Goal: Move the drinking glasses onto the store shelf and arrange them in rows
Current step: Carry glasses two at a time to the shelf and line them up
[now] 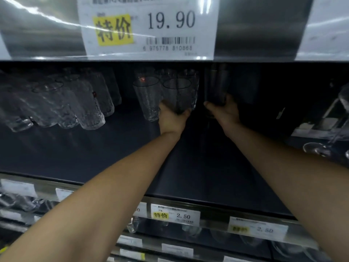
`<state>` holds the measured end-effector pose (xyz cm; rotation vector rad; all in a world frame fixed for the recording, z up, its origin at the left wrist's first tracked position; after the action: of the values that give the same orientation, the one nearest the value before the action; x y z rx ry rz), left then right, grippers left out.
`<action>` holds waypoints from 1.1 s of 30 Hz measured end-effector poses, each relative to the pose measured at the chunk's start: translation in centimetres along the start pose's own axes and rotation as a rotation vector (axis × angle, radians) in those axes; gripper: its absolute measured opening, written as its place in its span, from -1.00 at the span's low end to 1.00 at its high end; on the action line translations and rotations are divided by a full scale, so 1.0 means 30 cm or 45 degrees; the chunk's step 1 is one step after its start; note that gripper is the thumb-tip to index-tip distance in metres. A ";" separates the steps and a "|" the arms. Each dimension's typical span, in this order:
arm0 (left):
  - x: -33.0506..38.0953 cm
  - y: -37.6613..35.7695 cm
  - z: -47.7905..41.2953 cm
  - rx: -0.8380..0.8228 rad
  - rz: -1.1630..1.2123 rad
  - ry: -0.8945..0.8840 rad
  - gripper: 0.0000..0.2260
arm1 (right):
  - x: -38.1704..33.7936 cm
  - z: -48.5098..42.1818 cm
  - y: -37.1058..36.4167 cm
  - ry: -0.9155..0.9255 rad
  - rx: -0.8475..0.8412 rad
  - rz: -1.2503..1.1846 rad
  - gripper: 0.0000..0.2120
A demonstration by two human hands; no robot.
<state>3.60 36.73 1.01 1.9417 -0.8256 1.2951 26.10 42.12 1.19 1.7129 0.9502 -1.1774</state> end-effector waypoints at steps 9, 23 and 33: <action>0.062 0.117 0.218 -0.374 -0.008 0.090 -0.49 | -0.048 0.295 0.107 0.021 -0.173 -0.083 -0.41; 0.183 0.782 0.609 0.001 0.071 0.182 -0.56 | -0.311 0.901 0.120 0.144 -0.601 -0.303 -0.43; 0.197 1.341 0.721 0.295 0.022 0.151 -0.50 | -0.495 1.304 -0.143 0.205 -0.759 -0.506 -0.38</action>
<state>-14.96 -5.00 7.07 2.0140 -0.6592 1.5589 5.43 5.81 5.99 1.1758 1.6080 -0.8694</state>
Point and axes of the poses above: each hand's wrist, its own z-axis away from the middle knuckle, its own y-axis out of the back of the hand, x = y × z, the point moved 10 cm from there along -z, towards the middle knuckle, and after that the axes turned 6 degrees about x, right-handed, at the moved point
